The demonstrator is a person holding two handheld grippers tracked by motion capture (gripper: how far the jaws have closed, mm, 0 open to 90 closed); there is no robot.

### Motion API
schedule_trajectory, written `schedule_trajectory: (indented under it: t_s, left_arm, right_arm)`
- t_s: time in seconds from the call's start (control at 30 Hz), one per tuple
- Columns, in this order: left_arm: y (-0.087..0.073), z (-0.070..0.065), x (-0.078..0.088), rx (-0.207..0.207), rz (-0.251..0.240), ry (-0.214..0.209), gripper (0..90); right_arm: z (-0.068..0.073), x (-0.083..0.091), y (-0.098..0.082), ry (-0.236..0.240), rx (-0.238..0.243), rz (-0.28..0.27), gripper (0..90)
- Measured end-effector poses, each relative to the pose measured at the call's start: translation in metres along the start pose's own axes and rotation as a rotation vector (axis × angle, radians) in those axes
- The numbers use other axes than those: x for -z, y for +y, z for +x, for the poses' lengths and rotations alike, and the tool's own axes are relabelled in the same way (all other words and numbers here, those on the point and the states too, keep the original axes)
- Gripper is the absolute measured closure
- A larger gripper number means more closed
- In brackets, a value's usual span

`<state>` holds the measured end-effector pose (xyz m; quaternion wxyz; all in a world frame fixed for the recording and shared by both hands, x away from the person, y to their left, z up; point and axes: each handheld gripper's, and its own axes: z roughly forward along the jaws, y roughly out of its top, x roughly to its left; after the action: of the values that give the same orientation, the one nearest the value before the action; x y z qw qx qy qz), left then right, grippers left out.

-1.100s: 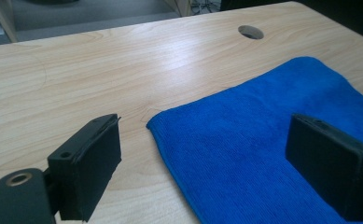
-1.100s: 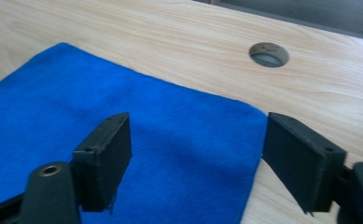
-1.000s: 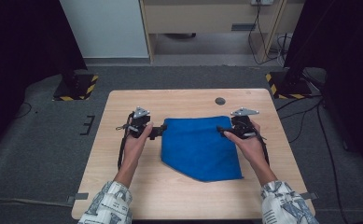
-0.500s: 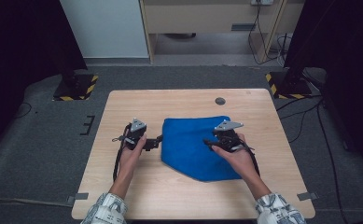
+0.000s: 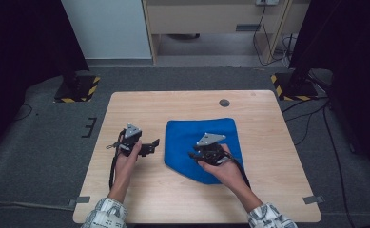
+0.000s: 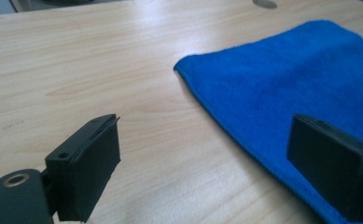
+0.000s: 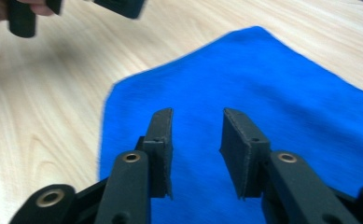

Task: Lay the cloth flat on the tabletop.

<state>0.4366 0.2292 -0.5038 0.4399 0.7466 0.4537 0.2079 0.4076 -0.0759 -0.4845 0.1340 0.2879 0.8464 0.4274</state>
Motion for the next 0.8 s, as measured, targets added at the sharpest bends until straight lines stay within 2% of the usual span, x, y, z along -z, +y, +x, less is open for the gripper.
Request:
schedule_trajectory:
  t_s: [0.1,0.27,0.37,0.73,0.8]
  left_arm:
    - [-0.002,0.002,0.005,-0.004,-0.001,0.009,8.9]
    - [-0.004,0.01,0.009,0.035,-0.017,0.02,8.9]
    - [-0.006,0.012,0.009,0.035,-0.011,0.022,9.0]
    - [-0.006,0.009,0.005,0.016,0.002,0.02,9.0]
    - [-0.006,0.009,0.005,0.012,0.004,0.019,9.0]
  right_arm:
    - [0.013,-0.007,0.001,0.026,0.019,0.008,67.9]
    - [0.031,-0.02,0.001,0.059,0.048,0.029,69.9]
    - [0.041,-0.029,0.0,0.077,0.066,0.047,69.1]
    - [0.06,-0.049,-0.005,0.064,0.109,0.094,61.8]
    - [0.062,-0.052,-0.007,0.054,0.129,0.106,66.3]
